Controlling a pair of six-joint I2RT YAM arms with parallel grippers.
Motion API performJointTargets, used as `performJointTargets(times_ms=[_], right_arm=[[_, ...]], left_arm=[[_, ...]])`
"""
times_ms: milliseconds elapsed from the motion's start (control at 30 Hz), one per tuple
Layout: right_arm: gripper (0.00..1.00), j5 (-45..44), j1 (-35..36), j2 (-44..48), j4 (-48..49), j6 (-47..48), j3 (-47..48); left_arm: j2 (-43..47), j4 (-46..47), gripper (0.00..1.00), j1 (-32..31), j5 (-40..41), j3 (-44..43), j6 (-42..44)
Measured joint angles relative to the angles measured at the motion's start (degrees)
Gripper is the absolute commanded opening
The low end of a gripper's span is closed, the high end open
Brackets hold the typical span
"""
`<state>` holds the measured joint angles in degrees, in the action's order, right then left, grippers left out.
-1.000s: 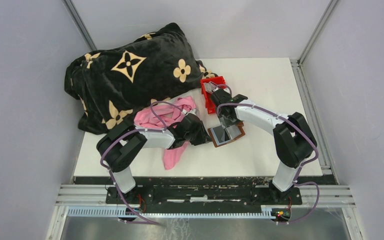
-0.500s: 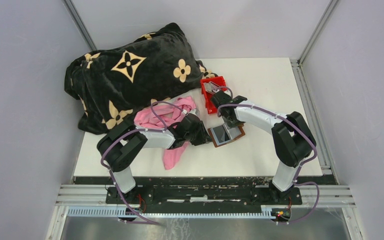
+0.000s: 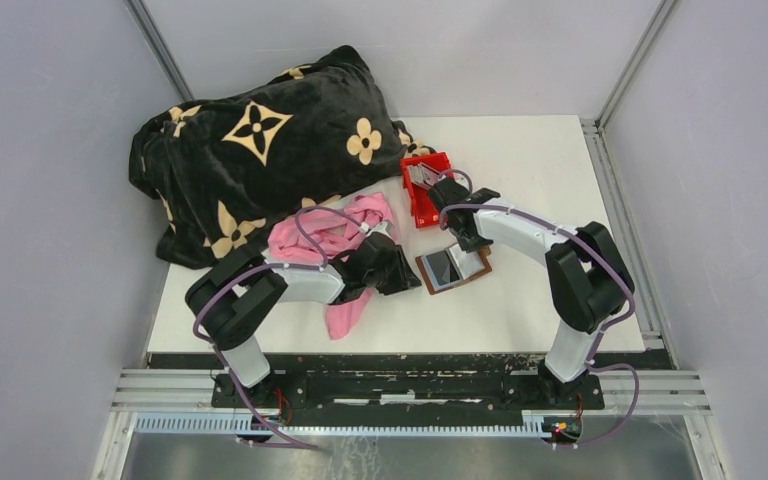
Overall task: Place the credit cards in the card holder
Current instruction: Close the card holder at the center of the board.
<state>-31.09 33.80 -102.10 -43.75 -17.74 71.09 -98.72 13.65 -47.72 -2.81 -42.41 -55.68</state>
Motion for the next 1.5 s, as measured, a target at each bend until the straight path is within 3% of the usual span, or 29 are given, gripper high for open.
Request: performJointTargets(times_ms=[600,1033,1500], right_arm=[[0.12,4.83,-5.53,-1.46,0.66,-1.4,-1.2],[0.09,8.87,-7.69,-3.89,1.49,-2.62,-1.38],[0.05,11.37,-8.09,-4.87,2.03,-3.5,-1.86]], left_arm=[[0.2,2.21,0.36,0.02,1.38,1.18,0.02],[-4.2,10.8,0.29,0.13,1.18,0.66,-1.11],[-5.81,20.94,0.29,0.35,-0.5,4.28,-3.67]])
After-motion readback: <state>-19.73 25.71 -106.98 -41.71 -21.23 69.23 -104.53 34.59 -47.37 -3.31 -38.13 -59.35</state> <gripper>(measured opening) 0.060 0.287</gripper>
